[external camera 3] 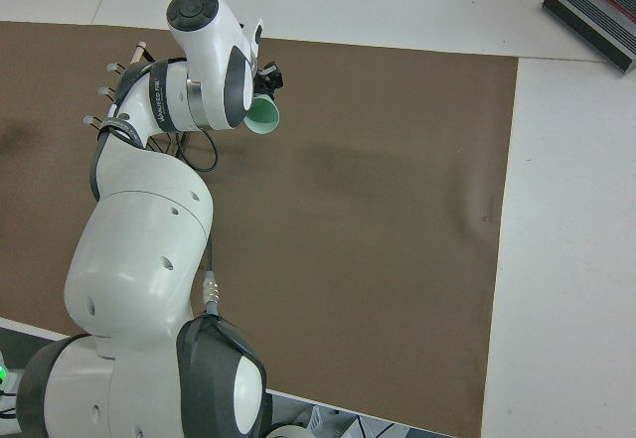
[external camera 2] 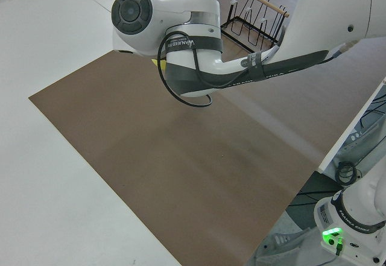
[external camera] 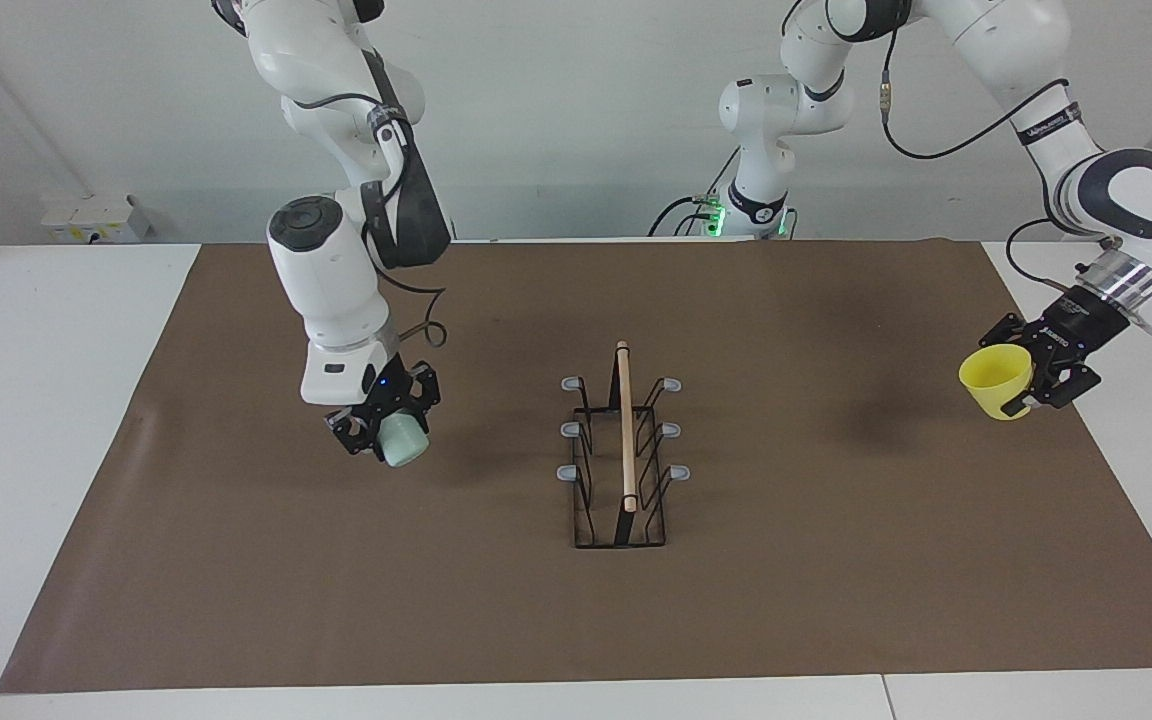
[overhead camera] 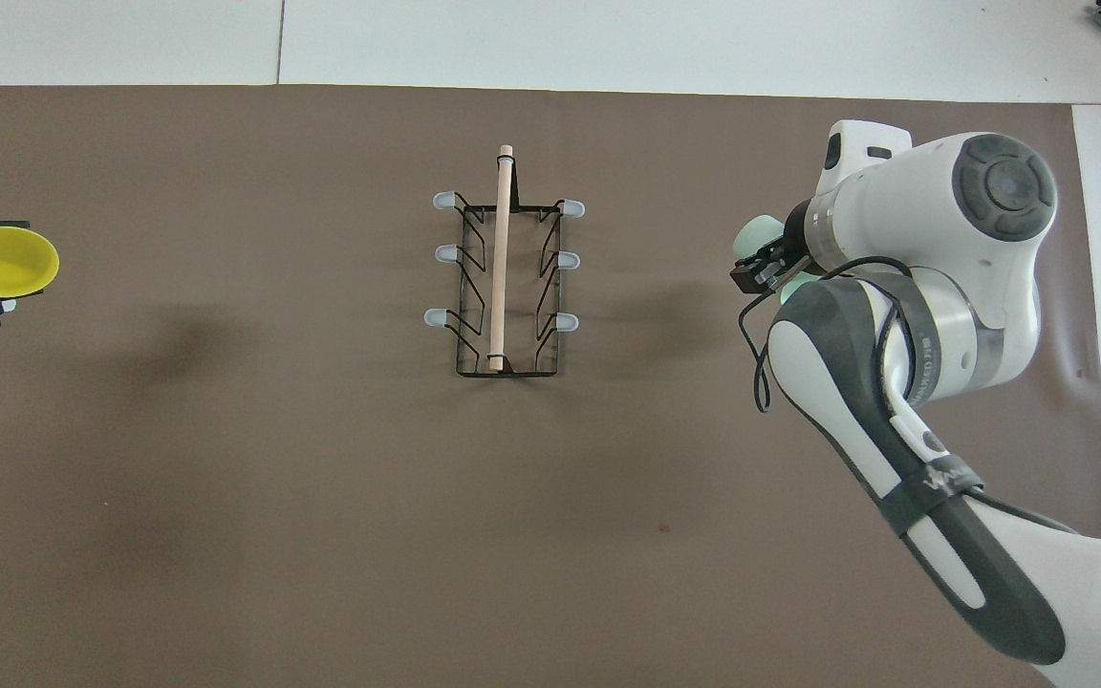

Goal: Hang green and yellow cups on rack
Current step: 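Grasp the yellow cup with the left gripper while the right gripper grasps the green cup, then lift both cups and carry them toward the wire rack with both grippers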

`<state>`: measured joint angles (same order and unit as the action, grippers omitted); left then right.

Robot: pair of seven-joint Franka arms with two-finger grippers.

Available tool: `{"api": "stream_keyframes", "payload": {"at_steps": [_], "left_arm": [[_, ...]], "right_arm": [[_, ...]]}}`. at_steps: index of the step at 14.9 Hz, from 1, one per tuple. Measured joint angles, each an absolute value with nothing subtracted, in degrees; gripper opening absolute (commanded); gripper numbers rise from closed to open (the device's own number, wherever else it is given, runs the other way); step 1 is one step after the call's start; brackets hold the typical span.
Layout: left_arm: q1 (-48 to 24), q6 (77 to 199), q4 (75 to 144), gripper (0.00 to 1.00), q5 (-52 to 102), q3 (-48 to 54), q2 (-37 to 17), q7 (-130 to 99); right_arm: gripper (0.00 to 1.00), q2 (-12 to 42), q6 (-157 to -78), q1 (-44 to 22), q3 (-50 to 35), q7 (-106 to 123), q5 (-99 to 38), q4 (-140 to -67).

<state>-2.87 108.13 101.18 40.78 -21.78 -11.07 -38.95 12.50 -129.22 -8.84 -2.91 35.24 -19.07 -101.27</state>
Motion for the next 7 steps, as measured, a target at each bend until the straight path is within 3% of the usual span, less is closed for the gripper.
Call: {"api": "stream_keyframes", "payload": {"at_steps": [7], "left_arm": [[-3.50, 109.74, 101.10, 0.00, 13.80, -5.24, -8.26, -34.72]], "right_arm": [[0.00, 8.06, -131.82, -9.35, -2.99, 40.24, -40.69, -102.37]]}}
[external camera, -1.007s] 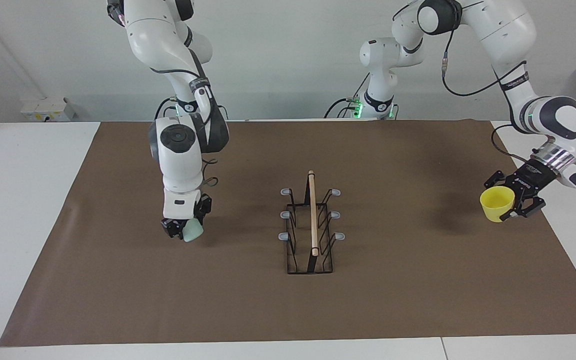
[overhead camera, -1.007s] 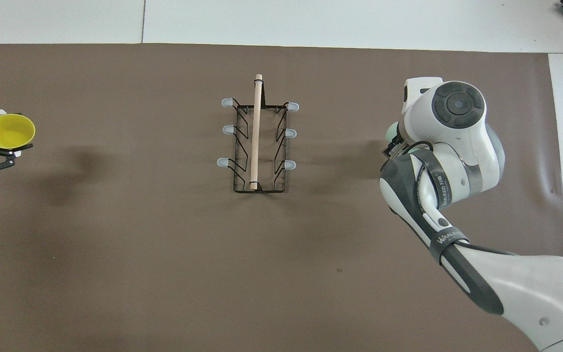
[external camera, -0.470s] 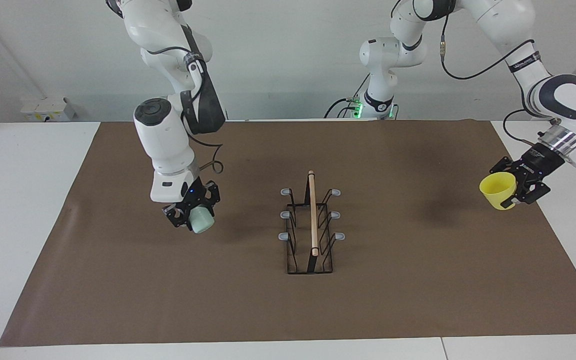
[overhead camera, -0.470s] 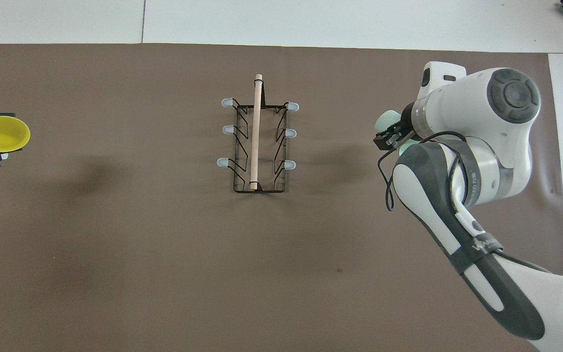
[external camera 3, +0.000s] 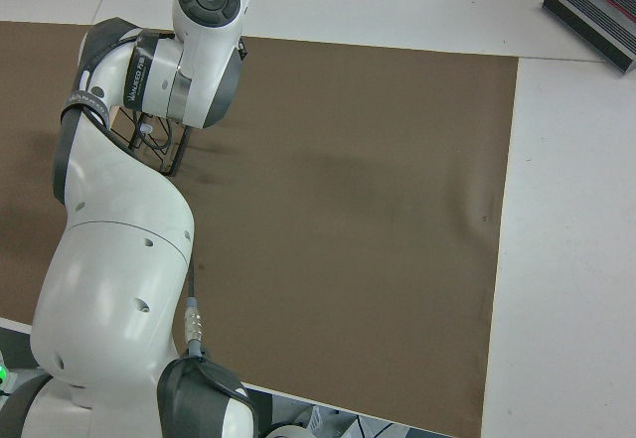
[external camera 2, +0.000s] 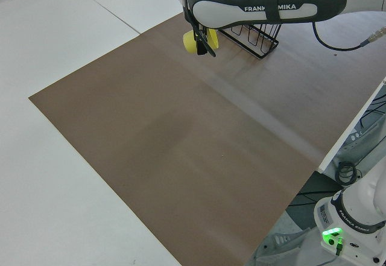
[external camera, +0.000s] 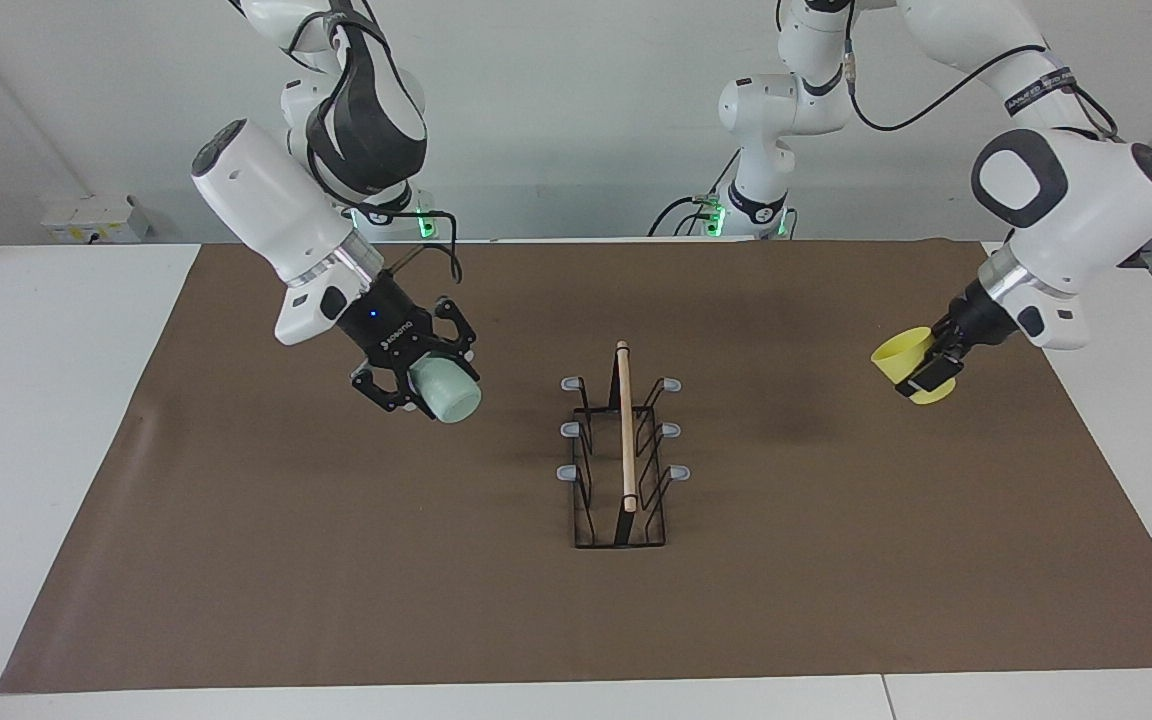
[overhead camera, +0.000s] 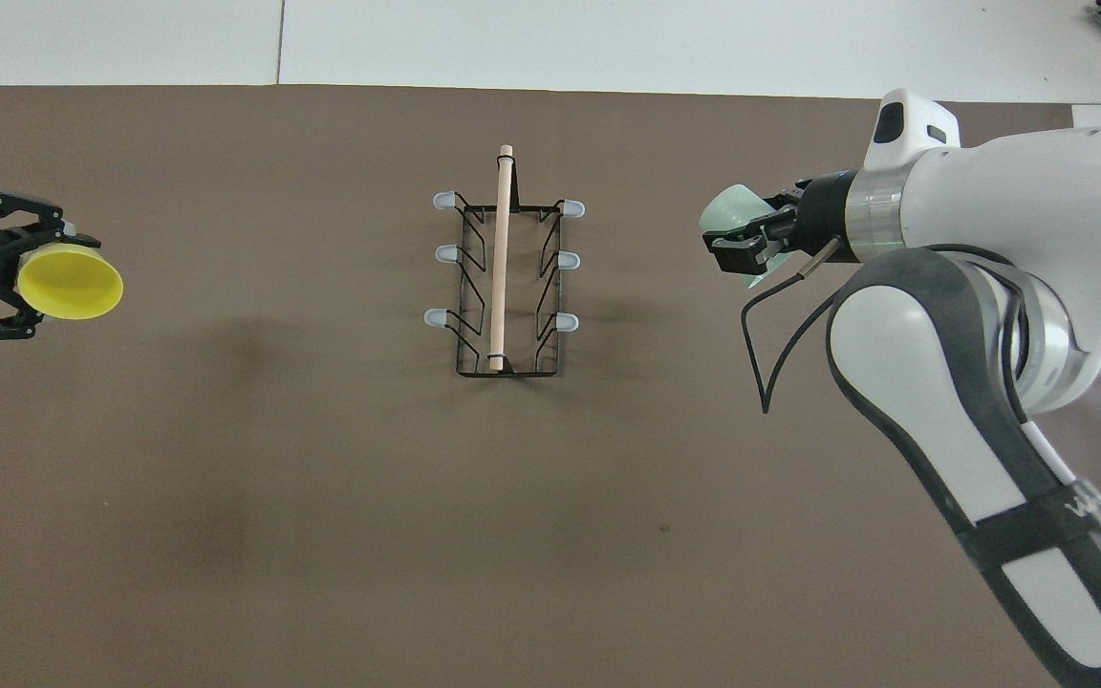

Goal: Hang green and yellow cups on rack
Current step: 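Lift both cups and carry them toward the wire rack with both grippers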

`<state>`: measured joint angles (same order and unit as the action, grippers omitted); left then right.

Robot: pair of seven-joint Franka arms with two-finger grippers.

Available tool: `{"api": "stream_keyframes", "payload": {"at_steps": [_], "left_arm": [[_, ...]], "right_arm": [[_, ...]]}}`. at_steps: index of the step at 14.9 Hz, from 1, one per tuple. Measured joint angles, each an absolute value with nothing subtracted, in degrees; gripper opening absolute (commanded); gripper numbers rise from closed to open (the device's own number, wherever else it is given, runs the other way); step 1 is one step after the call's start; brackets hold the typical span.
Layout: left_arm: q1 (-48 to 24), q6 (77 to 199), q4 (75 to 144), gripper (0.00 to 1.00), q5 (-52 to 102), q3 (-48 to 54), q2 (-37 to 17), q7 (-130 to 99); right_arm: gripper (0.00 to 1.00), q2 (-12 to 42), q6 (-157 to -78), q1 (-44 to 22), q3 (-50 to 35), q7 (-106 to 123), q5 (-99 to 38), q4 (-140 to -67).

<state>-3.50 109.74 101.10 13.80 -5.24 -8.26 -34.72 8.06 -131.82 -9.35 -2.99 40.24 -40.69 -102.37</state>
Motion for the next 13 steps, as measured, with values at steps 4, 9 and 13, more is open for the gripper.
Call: {"api": "stream_keyframes", "payload": {"at_steps": [4, 9, 13], "left_arm": [[-3.53, 116.70, 101.28, 0.00, 5.78, 0.24, -8.40, -34.10], [-3.75, 129.04, 101.70, 0.00, 3.00, 4.96, -9.38, -33.37], [-4.14, 137.25, 101.70, 0.00, -2.07, 8.82, -10.31, -33.26]], "right_arm": [[0.00, 6.65, -135.08, -9.67, -3.05, 55.90, -61.48, -105.54], [0.00, 2.90, -137.34, -10.18, -3.06, 75.51, -83.22, -112.26], [0.00, 0.66, -137.55, -12.57, -3.10, 89.09, -102.16, -116.99]]}}
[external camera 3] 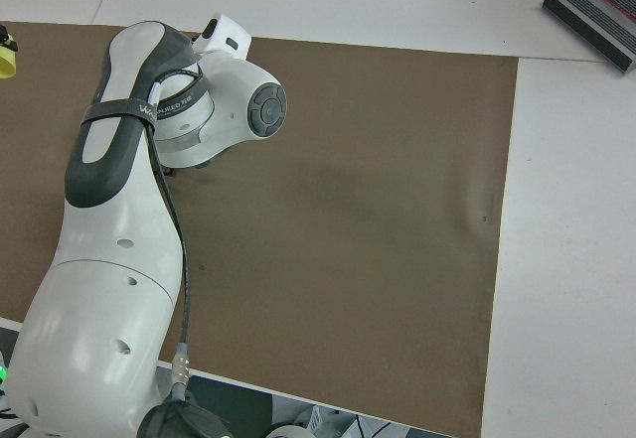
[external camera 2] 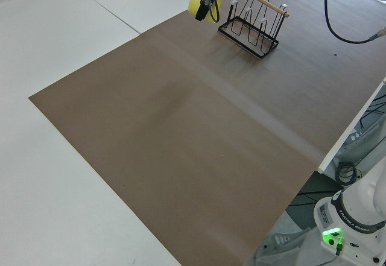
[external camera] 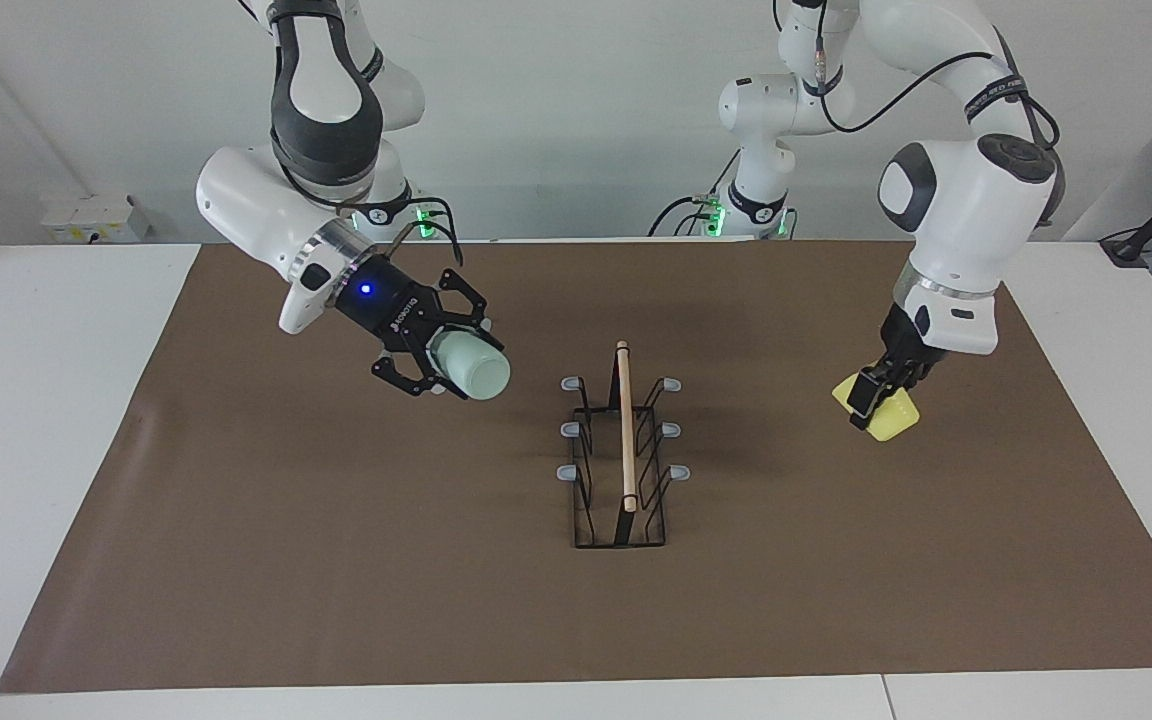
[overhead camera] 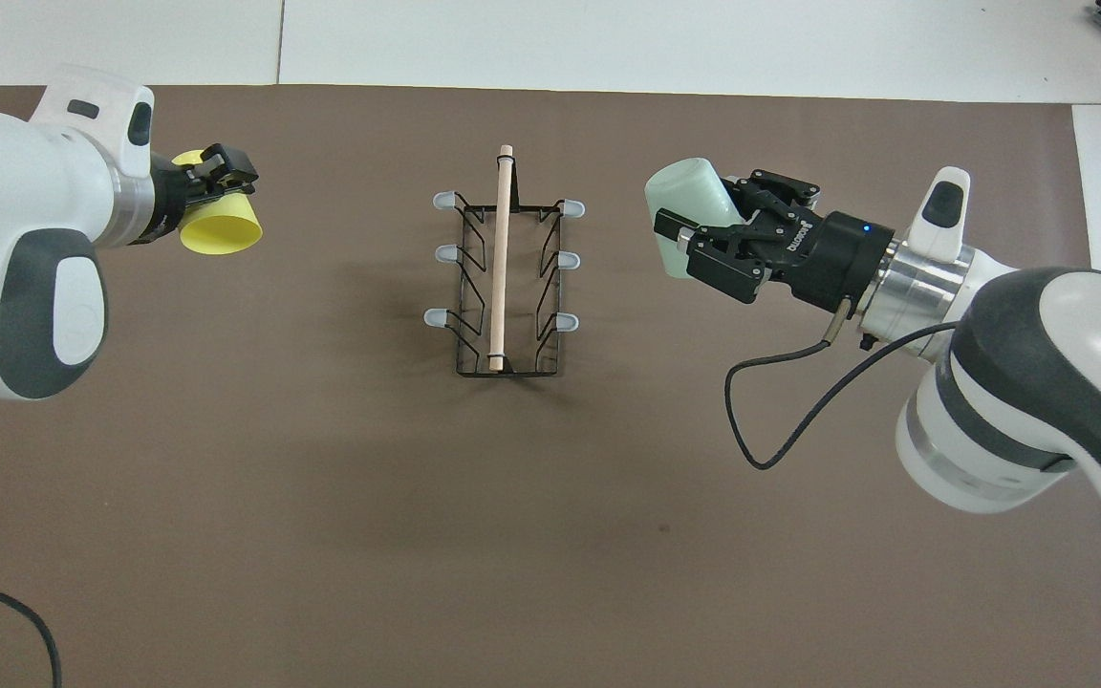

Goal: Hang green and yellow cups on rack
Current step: 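Lift both cups and carry them toward the wire rack with both grippers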

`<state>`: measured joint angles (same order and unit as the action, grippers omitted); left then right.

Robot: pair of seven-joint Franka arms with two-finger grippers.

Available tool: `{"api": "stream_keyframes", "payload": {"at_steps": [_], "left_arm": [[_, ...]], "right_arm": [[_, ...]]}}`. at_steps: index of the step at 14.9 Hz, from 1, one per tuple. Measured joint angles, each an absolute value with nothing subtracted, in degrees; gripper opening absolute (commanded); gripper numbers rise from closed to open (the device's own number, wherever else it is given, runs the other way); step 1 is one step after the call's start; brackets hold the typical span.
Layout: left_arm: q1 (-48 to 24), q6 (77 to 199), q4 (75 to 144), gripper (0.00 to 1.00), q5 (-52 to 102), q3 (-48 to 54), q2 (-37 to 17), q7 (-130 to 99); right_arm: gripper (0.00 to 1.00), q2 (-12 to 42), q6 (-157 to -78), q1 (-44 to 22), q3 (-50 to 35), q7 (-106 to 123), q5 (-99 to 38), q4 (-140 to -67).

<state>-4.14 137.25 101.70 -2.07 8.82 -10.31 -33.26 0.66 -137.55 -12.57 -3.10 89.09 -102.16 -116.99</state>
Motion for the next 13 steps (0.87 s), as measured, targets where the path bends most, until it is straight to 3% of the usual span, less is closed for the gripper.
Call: {"api": "stream_keyframes", "payload": {"at_steps": [8, 13], "left_arm": [[-6.11, 150.17, 103.23, 0.00, -14.40, 12.20, -11.56, -34.65], [-7.37, 153.64, 104.38, 0.00, -32.44, 12.85, -11.55, -52.62]], "right_arm": [[0.00, 0.47, -136.74, -19.86, -3.22, 109.64, -130.69, -121.87], [0.00, 2.79, -128.35, -19.87, -3.14, 120.07, -139.19, -124.94]]}}
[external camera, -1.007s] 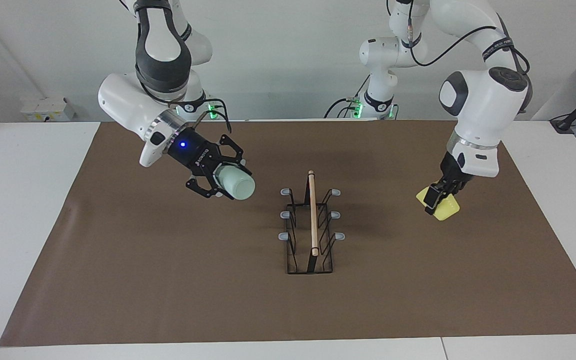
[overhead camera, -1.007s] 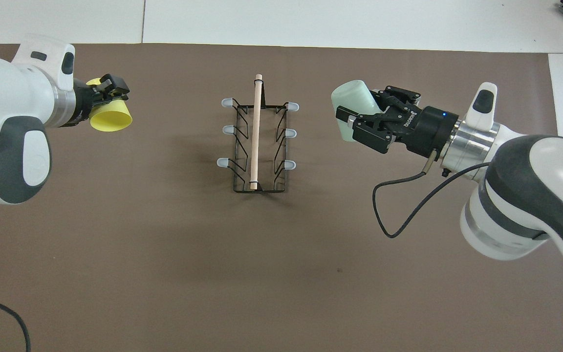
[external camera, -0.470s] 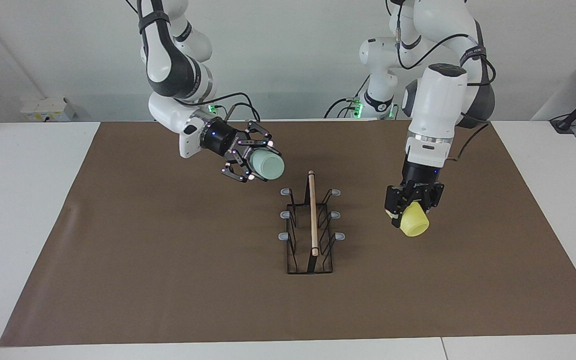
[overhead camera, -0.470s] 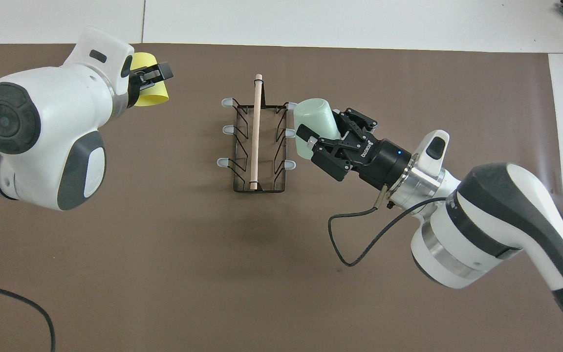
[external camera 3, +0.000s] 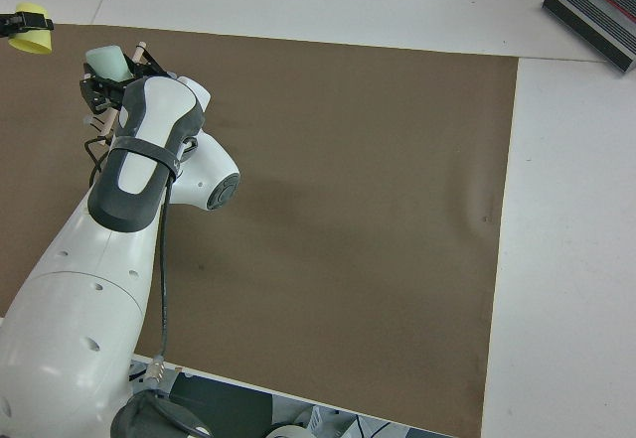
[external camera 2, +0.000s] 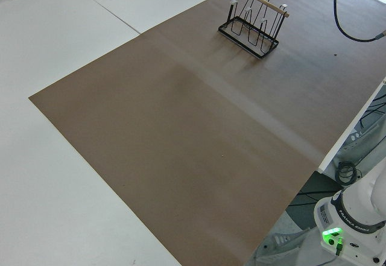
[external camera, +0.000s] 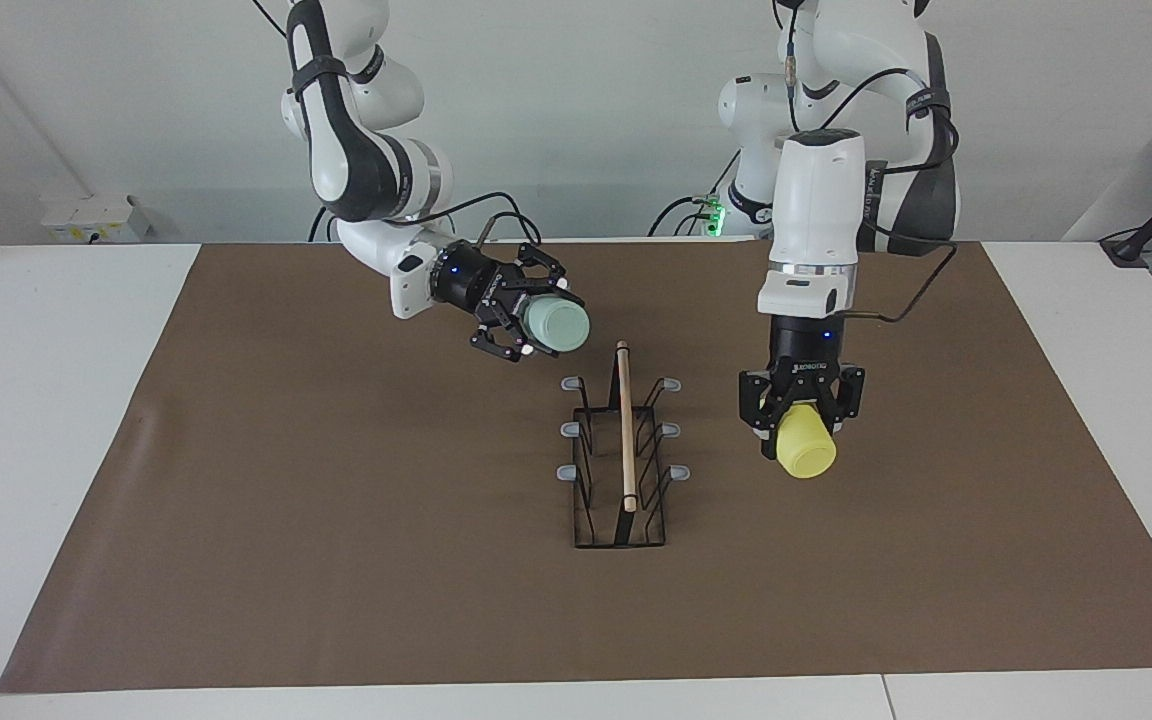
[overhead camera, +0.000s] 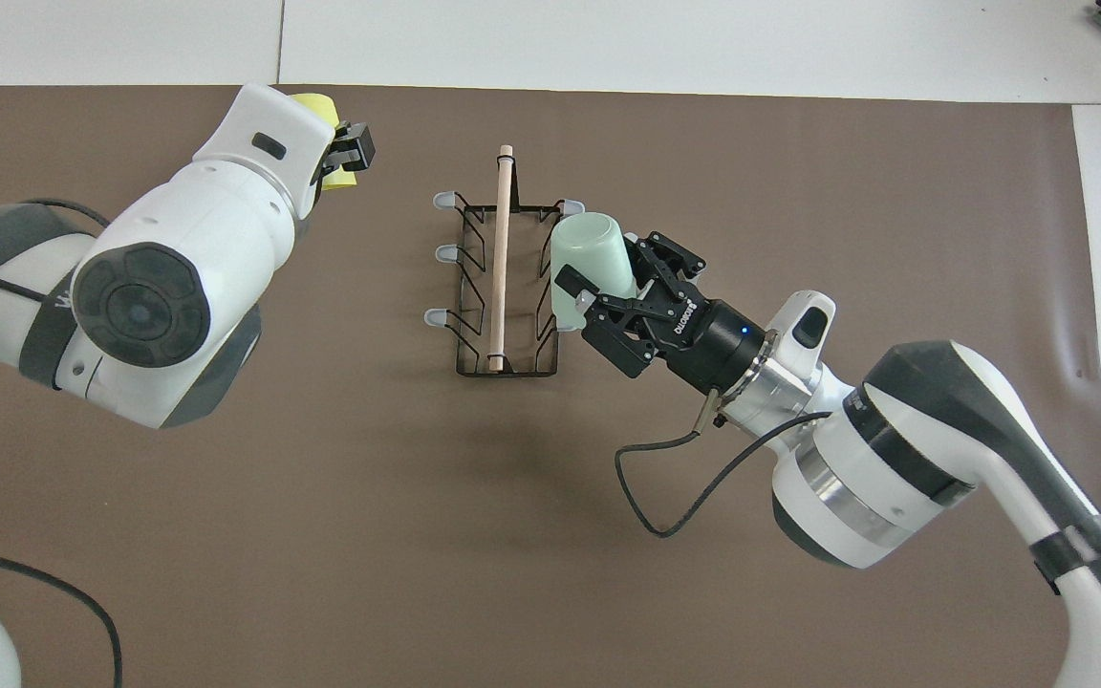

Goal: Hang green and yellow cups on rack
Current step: 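Lift both cups and carry them toward the wire rack with both grippers, then hang the green cup on a rack peg and open the right gripper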

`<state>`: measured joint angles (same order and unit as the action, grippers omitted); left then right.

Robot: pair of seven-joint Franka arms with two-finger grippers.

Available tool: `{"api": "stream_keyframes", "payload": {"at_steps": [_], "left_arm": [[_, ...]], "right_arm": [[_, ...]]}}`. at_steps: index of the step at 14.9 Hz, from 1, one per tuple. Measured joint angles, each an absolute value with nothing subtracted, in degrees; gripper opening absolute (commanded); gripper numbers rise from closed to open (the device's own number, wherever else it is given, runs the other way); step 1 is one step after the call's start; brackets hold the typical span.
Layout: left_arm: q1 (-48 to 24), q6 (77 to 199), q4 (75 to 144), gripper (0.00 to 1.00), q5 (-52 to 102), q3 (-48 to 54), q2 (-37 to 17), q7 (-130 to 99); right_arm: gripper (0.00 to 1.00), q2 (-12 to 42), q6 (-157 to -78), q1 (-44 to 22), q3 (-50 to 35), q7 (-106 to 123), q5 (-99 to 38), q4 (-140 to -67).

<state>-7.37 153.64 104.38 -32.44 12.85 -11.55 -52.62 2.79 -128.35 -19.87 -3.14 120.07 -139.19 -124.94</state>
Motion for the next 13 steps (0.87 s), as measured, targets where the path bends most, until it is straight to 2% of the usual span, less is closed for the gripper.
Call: {"api": "stream_keyframes", "payload": {"at_steps": [7, 10, 13], "left_arm": [[-7.82, 155.48, 110.32, 0.00, -67.03, 16.27, -9.49, -98.11], [-7.89, 155.40, 114.69, 0.00, -75.55, 17.97, -6.90, -111.00], [-7.92, 154.96, 119.44, 0.00, -78.67, 20.12, -4.04, -117.12]], "right_arm": [[0.00, 8.32, -119.40, -19.19, -2.77, 125.34, -140.28, -125.64], [0.00, 13.12, -114.11, -18.56, -2.74, 129.40, -140.35, -125.97], [0.00, 15.15, -112.99, -18.40, -2.74, 131.14, -140.46, -125.98]]}}
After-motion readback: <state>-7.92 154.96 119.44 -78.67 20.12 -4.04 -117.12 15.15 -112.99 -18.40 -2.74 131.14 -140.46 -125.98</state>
